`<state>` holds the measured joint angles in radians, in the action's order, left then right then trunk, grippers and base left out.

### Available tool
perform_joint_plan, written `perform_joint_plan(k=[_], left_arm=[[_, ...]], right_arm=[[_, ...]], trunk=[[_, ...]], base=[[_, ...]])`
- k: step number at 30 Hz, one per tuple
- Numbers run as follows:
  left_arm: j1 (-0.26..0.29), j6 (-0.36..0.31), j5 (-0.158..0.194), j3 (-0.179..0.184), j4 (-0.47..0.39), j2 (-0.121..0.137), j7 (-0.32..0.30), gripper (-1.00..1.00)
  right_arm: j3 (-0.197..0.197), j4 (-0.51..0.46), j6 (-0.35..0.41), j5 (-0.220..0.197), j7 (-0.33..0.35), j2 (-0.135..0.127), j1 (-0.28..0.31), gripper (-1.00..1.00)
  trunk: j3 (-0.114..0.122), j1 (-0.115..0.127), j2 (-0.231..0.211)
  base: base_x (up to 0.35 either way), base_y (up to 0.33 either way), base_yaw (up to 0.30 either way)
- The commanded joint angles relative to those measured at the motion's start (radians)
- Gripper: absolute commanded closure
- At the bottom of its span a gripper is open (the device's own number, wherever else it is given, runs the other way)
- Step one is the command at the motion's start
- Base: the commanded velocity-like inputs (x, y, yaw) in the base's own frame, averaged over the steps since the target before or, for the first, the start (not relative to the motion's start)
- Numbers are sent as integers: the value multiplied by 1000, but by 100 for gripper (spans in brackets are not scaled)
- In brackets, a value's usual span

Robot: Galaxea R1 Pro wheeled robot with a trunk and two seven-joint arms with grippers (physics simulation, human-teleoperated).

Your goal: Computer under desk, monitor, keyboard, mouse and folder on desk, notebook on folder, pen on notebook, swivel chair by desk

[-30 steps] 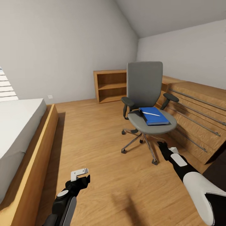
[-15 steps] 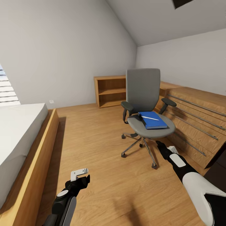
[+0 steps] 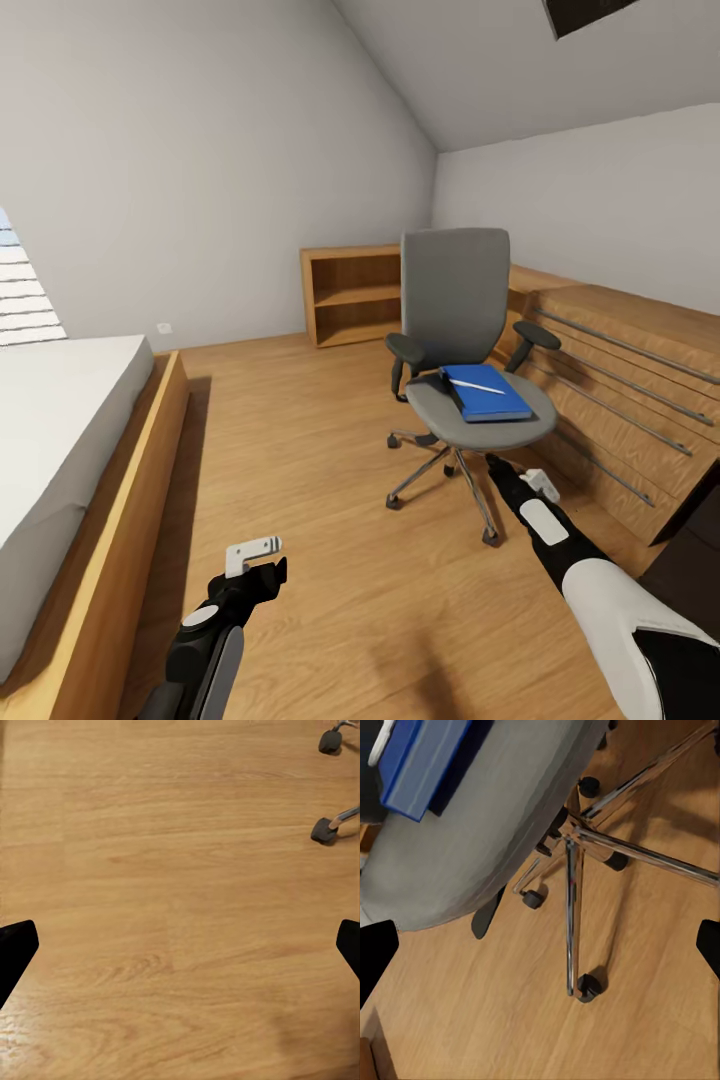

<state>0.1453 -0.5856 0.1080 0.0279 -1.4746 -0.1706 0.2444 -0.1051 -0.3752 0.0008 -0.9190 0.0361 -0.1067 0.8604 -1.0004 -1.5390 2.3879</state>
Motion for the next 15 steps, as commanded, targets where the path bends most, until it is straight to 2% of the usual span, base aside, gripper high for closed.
perform_joint_plan(k=[1, 4, 8, 12, 13, 14, 15], left_arm=[[0, -3, 11, 1, -1, 0, 9, -100], [0, -3, 10, 1, -1, 0, 9, -100], [0, -3, 9, 1, -1, 1, 9, -100], [0, -3, 9, 0, -2, 1, 9, -100], [0, -3, 9, -1, -2, 1, 9, -100], [0, -3, 9, -2, -2, 1, 10, -100], [0, -3, 9, -2, -2, 1, 10, -100]], right_arm=[[-2, -2, -11, 1, 3, 5, -4, -100], [-2, -17, -51, 45, 1, 20, -26, -100], [-2, -33, -104, 79, -4, 33, -55, -100], [-2, -40, -220, 119, -23, 43, -102, -100], [-1, -41, -272, 140, -30, 48, -123, -100], [-2, -41, -349, 178, -38, 64, -155, -100], [-2, -41, -376, 193, -39, 71, -167, -100]], trunk=[[2, 4, -7], [12, 16, -28], [24, 31, -56], [37, 46, -84], [40, 50, -91], [43, 54, -98], [46, 58, -105]], base=[[0, 0, 0], [0, 0, 0], [0, 0, 0], [0, 0, 0], [0, 0, 0], [0, 0, 0], [0, 0, 0]])
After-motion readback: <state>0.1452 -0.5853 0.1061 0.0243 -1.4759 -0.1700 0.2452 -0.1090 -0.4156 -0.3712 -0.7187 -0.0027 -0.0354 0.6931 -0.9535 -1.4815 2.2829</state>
